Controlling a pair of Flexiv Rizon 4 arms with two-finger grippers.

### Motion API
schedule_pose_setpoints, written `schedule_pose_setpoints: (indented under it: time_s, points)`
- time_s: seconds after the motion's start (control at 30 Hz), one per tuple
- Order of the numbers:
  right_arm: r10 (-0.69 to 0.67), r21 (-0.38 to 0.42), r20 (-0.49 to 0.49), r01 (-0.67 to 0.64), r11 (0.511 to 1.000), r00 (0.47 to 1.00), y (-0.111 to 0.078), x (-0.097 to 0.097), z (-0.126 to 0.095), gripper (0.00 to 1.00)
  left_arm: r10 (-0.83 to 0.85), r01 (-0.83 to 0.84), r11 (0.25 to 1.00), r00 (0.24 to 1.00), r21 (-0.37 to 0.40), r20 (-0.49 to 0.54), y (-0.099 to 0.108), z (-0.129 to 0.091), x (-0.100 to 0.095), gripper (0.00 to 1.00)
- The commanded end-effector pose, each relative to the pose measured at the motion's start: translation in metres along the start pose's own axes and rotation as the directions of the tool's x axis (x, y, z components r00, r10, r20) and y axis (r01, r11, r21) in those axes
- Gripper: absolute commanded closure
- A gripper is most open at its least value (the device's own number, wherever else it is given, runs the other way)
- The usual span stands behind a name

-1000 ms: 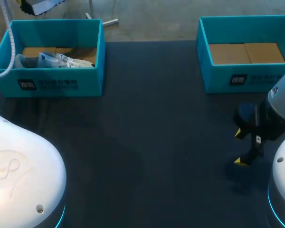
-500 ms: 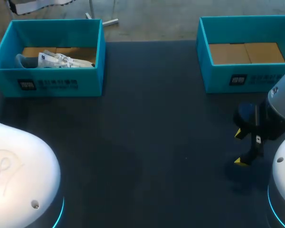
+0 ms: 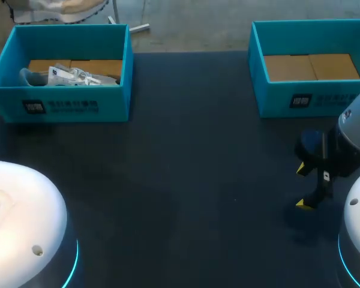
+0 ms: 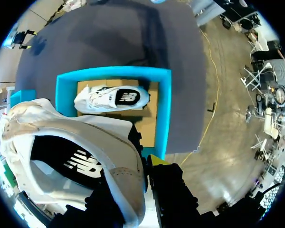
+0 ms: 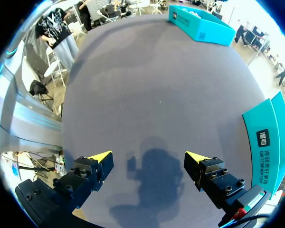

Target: Take the shoe out of the shoebox, open the shoe tongue, remove and reinsert the insole, then place the shoe into the shoebox

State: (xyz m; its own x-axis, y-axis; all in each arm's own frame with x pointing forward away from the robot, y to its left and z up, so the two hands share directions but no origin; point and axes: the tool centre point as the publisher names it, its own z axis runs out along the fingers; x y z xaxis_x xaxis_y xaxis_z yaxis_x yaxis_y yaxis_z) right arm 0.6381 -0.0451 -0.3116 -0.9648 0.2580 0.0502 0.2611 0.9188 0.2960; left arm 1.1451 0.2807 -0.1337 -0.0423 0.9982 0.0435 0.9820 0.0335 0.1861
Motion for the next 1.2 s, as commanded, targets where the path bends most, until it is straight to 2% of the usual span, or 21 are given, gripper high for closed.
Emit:
schedule_pose_setpoints:
  time_s: [0.03, 0.33, 0.67, 1.0, 1.2]
  points:
    - [-0.001, -0.002, 0.003, 0.001, 1.0, 1.0, -0.001, 0.001, 0.001, 0.0, -0.001, 0.0, 1.0, 0.999, -0.03, -0.038, 0.0, 0.015, -0.001, 1.0]
    - [-0.001, -0.002, 0.003, 0.001, 1.0, 1.0, -0.001, 0.001, 0.001, 0.0, 0.023, -0.021, 0.999, 0.997, 0.026, -0.074, 0.002, 0.036, -0.003, 1.0]
    - [-0.001, -0.002, 0.003, 0.001, 1.0, 1.0, -0.001, 0.001, 0.001, 0.0, 0.018, -0.008, 0.993, 0.996, 0.114, -0.092, 0.01, 0.07, 0.009, 1.0]
    - [-0.001, -0.002, 0.003, 0.001, 1.0, 1.0, -0.001, 0.001, 0.001, 0.0, -0.038, 0.049, 0.995, 0.992, 0.091, -0.123, 0.039, 0.084, 0.025, 1.0]
    - [-0.001, -0.002, 0.003, 0.001, 1.0, 1.0, -0.001, 0.001, 0.001, 0.0, -0.026, 0.041, 0.995, 0.986, 0.087, -0.164, 0.036, 0.102, 0.022, 1.0]
